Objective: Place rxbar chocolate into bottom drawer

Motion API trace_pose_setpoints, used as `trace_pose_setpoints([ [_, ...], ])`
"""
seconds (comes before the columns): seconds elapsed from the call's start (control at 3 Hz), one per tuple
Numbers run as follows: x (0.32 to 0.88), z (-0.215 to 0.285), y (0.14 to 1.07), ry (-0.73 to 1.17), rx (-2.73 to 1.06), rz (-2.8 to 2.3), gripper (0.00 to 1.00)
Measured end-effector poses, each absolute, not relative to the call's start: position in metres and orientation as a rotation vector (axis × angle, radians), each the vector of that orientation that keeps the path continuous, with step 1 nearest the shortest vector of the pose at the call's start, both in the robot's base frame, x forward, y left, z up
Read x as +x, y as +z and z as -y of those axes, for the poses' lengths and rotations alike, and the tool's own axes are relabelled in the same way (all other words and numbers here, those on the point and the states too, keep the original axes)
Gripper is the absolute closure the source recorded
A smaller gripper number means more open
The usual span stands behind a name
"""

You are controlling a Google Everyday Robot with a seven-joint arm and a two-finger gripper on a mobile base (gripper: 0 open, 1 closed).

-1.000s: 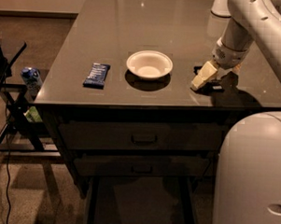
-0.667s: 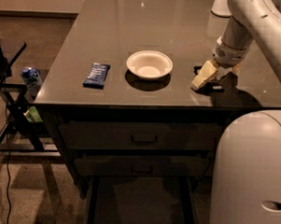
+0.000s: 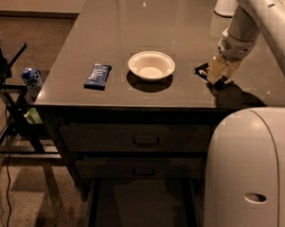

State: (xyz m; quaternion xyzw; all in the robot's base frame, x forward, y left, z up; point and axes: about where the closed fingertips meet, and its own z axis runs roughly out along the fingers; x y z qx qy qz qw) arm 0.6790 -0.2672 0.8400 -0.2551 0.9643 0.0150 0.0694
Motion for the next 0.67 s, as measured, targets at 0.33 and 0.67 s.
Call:
trace_pose_setpoints([
  [0.33, 0.682, 0.267, 0.842, 0.037, -0.768, -2.875, 1.0],
  [0.67, 0.668, 0.274, 0.854, 0.038, -0.748, -2.855, 1.0],
])
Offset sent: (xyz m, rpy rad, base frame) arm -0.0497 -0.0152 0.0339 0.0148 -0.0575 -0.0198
